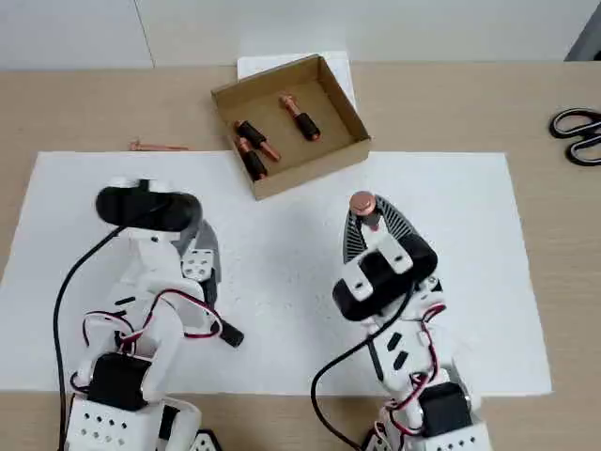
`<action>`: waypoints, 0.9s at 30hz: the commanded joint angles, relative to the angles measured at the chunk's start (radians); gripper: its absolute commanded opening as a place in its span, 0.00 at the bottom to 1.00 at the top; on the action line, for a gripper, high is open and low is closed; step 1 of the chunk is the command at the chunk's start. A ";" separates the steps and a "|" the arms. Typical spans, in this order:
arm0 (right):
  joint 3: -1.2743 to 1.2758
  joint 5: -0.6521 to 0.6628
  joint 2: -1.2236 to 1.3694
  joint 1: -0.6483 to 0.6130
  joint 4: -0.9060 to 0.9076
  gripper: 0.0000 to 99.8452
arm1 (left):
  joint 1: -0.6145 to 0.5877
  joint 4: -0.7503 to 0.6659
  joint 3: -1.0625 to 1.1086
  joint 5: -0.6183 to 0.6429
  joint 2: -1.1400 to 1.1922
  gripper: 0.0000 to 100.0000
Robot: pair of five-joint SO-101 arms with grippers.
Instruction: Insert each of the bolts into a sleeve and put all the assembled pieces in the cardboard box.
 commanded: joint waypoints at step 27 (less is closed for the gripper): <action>-1.229 -0.028 1.742 0.010 -0.142 0.00 | 0.054 -0.052 -0.007 -0.005 -0.009 0.01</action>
